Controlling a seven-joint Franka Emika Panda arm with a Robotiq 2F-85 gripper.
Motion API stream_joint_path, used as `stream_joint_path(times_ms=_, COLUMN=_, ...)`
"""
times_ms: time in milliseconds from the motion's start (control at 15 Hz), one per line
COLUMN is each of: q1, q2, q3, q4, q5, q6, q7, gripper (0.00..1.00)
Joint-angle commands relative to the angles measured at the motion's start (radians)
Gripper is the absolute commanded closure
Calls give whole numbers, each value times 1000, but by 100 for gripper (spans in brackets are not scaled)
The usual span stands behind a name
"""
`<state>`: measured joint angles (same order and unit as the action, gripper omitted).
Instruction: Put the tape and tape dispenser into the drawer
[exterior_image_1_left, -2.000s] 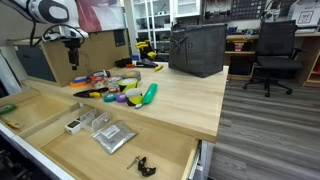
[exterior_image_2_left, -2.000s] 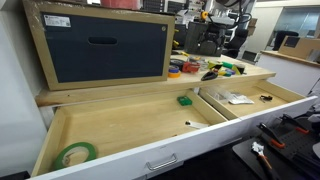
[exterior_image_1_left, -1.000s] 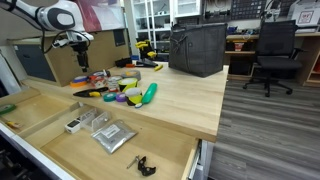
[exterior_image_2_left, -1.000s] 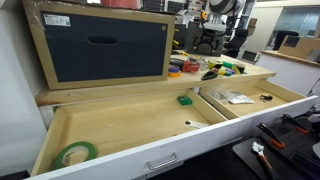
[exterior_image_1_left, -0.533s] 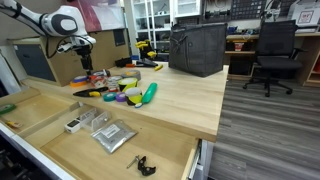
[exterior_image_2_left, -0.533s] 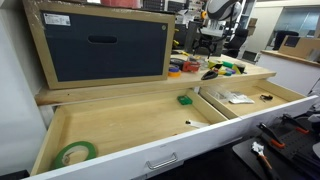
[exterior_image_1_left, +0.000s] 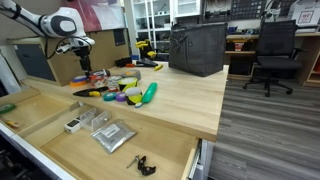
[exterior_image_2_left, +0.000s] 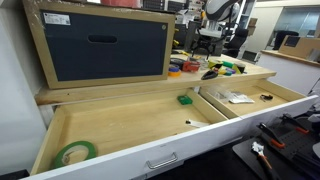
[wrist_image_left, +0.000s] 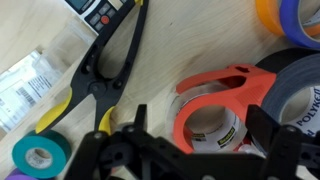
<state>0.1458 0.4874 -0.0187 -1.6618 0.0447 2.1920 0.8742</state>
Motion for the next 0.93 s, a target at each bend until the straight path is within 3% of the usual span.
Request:
stream_joint_path(times_ms=0, q1=28, q2=16, q3=-9, q4=14, q5=-8, q6=-14, q7=54, gripper=0)
stream_joint_path(times_ms=867, q1=40, q2=58, q3=-60, q4=46, q5=-39, q6=-29, q7=292, gripper=0)
